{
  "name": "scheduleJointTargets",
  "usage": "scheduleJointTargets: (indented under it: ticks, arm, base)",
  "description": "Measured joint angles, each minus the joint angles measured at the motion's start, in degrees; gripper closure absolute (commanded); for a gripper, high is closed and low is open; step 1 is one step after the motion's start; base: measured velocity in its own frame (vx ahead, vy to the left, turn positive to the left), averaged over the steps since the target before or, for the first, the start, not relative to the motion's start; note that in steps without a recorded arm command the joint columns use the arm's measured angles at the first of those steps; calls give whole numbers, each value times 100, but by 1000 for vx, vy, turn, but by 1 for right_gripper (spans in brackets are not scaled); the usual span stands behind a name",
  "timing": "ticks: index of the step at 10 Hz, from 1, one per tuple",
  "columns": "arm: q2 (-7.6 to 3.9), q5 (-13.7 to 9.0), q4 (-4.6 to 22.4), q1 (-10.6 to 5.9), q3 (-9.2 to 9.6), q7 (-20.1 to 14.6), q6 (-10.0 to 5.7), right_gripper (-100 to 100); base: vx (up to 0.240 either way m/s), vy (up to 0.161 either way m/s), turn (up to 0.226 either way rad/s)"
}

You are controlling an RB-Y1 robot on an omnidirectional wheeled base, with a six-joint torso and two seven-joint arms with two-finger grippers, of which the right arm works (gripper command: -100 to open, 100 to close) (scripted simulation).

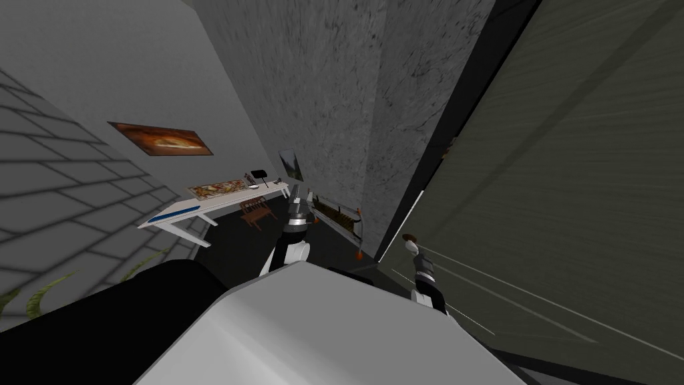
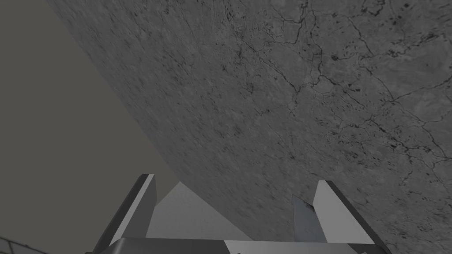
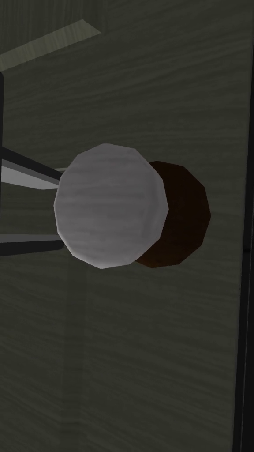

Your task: Pull the door open

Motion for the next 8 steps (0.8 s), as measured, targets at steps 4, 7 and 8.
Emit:
scheduleJointTargets:
  ticks: [4, 7, 8]
  arm:
    - [-33, -182, -154, 166, 26, -569, 52, 100]
    - [-57, -289, -66, 153, 46, -961, 5, 100]
    - [-23, -332, -258, 266, 44, -1057, 100, 100]
  base:
    - [-46, -21, 122]
    - [-28, -4, 38]
    - [-58, -18, 171]
